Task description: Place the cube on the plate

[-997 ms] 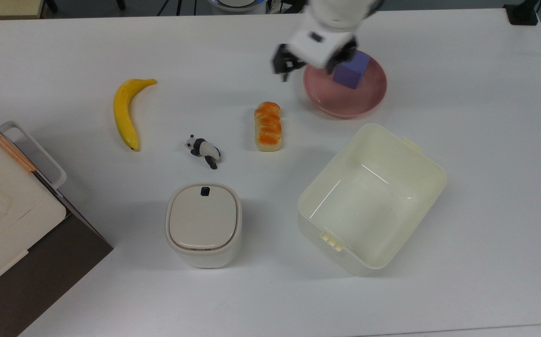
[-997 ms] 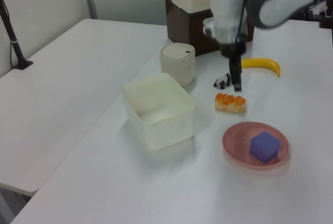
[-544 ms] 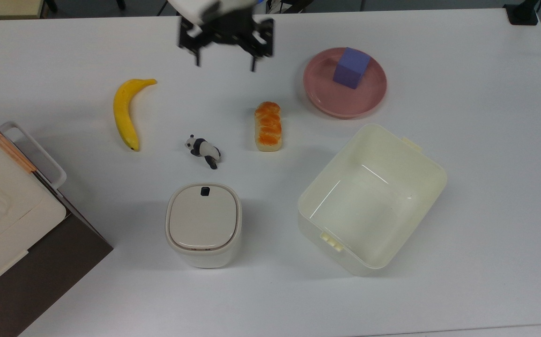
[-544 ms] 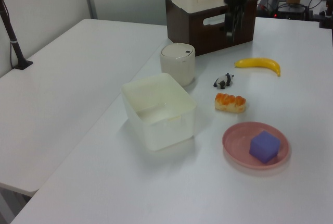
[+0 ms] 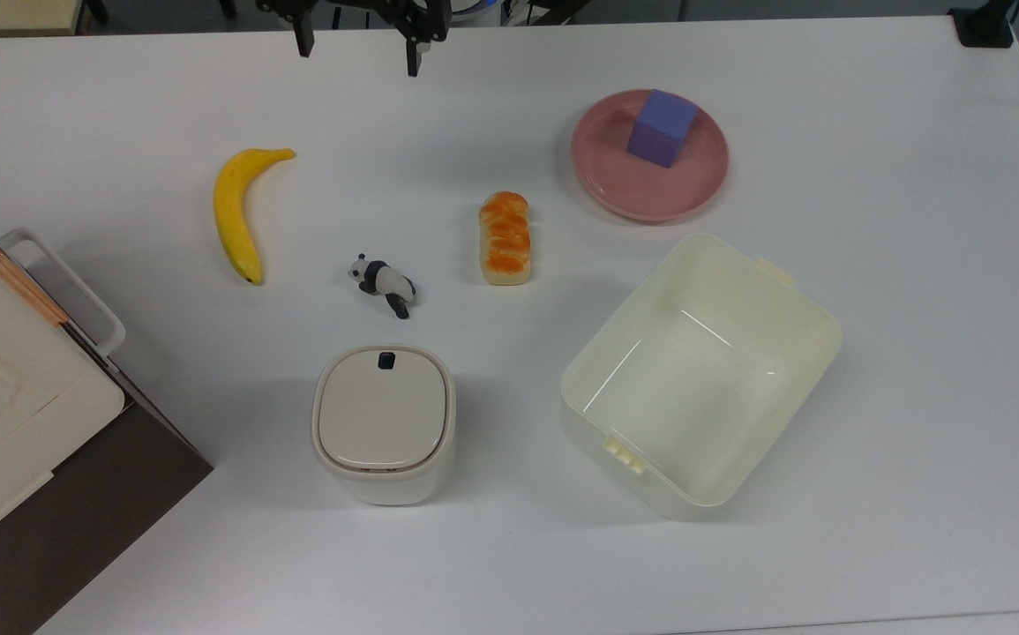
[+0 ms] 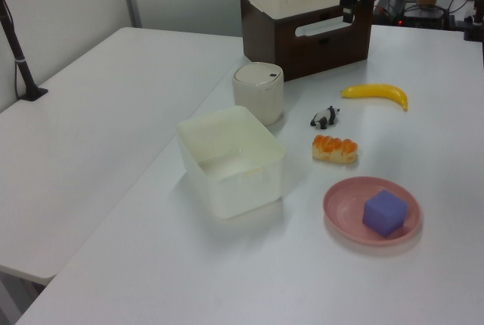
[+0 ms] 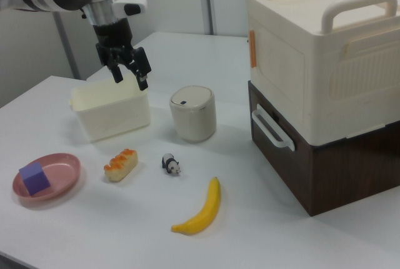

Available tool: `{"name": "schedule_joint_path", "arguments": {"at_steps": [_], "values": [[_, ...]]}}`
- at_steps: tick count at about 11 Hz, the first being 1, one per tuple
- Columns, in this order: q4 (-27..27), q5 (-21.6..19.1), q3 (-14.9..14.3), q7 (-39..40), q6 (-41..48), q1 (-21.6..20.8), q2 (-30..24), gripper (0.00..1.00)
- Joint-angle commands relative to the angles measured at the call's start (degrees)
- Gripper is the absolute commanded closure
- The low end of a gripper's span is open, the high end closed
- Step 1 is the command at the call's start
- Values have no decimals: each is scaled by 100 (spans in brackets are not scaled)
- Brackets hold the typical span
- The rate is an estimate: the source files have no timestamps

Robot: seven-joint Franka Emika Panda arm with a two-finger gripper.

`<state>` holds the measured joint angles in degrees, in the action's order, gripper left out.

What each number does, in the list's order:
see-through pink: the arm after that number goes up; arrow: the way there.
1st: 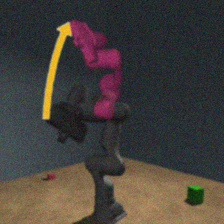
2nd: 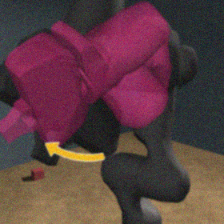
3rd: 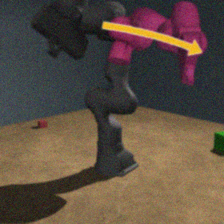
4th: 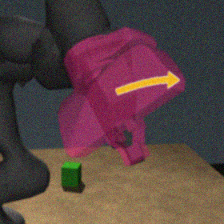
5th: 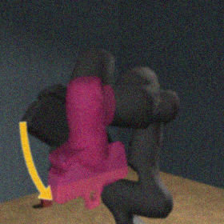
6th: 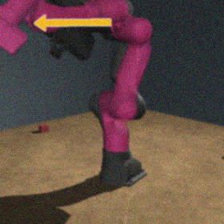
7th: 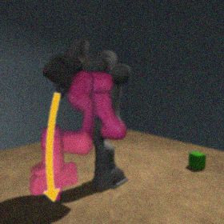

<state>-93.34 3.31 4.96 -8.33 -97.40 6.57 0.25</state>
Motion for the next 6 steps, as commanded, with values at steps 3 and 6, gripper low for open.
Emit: {"name": "schedule_joint_path", "arguments": {"at_steps": [3,6], "values": [[-105,-41,-74,259,292,-217,-60,0],[-105,-41,-48,419,283,-217,-25,0]]}}
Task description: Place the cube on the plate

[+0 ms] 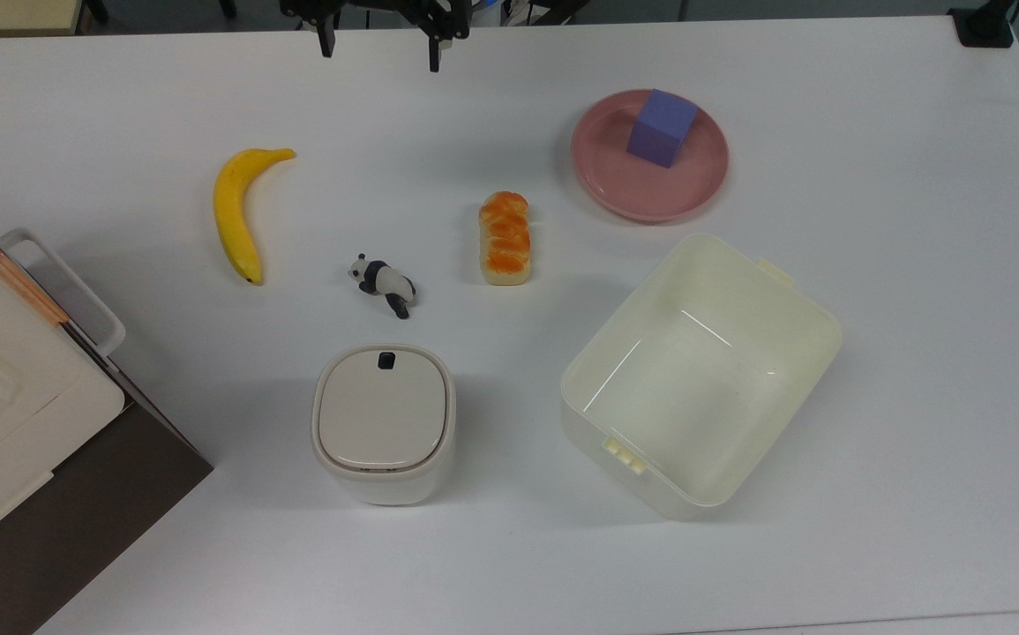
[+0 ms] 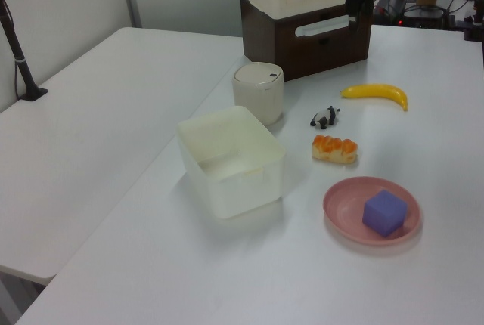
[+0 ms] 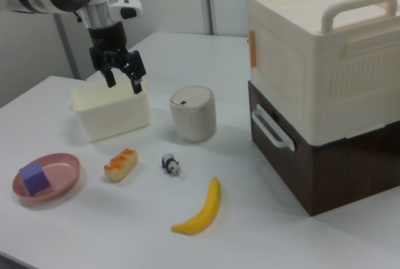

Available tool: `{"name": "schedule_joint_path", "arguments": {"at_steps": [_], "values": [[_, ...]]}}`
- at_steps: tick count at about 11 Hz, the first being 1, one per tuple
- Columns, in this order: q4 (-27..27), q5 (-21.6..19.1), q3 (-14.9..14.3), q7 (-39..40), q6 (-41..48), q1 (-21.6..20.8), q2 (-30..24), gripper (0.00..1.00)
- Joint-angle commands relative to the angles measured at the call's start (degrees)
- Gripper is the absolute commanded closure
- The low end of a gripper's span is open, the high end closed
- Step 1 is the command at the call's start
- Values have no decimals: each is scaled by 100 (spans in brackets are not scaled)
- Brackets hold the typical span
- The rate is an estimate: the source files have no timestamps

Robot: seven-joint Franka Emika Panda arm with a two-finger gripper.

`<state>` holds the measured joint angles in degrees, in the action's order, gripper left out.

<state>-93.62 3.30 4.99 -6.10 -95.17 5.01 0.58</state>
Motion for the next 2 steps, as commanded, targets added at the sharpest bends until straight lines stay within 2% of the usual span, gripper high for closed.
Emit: {"name": "schedule_joint_path", "arguments": {"at_steps": [1,2], "values": [[-77,-40,-50,336,69,-61,-58,0],[-86,-40,-33,381,69,-61,-58,0]]}}
